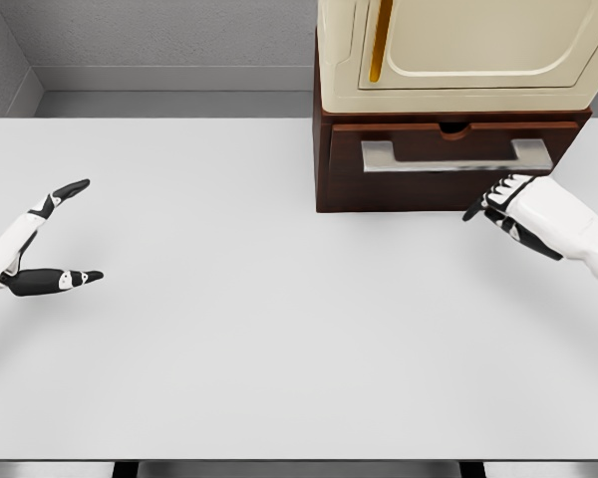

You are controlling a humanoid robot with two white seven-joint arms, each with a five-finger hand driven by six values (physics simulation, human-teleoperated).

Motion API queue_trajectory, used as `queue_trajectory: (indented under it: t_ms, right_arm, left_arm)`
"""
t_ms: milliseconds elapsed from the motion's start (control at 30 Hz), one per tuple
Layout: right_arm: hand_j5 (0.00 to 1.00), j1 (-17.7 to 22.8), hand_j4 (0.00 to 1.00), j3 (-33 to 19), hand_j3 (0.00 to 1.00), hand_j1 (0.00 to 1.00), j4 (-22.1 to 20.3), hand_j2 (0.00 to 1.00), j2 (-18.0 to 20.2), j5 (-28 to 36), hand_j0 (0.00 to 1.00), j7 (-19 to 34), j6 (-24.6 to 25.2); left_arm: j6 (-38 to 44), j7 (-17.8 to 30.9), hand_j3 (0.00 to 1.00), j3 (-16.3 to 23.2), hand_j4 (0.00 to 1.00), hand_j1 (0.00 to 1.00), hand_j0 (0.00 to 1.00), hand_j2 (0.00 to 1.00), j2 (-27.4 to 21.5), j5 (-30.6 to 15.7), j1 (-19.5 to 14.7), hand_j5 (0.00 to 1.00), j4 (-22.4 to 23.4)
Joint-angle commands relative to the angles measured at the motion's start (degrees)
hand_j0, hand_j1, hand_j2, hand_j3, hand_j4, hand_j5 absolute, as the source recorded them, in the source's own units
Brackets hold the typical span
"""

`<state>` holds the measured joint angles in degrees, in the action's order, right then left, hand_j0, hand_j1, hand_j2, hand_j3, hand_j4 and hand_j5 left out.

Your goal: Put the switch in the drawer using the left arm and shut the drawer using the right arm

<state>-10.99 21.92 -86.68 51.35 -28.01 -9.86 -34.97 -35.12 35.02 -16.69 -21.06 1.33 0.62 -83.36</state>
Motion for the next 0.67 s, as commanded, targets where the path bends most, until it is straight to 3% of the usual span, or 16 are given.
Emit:
queue_trajectory:
  t_ms: [0,100,333,633]
  right_arm:
    - [0.47,-0.09,0.47,0.22,0.47,0.47,1.25,0.47,-0.81,0.06,0.47,-0.07,-0.03]
    - [0.47,-2.99,0.47,3.21,0.47,0.47,3.88,0.47,-1.25,0.06,0.47,-0.07,-0.03]
    - [0.47,-4.04,0.47,3.30,0.47,0.47,5.29,0.47,-1.51,0.15,0.47,-0.25,-0.03]
    - [0.48,0.70,0.48,2.42,0.48,0.48,5.29,0.48,6.48,2.25,0.48,-0.95,-0.03]
  left_arm:
    - [0.12,-0.02,1.00,-0.01,1.00,1.00,1.00,1.00,-0.03,-0.45,0.00,1.00,-0.05]
    - [0.12,-0.02,1.00,-0.01,1.00,1.00,1.00,1.00,-0.03,-0.45,0.00,1.00,0.04]
    - [0.12,-0.02,1.00,-0.09,1.00,1.00,1.00,1.00,-0.03,-0.45,0.00,1.00,0.13]
    - [0.12,-0.02,1.00,-0.18,1.00,1.00,1.00,1.00,-0.03,-0.45,0.00,1.00,0.21]
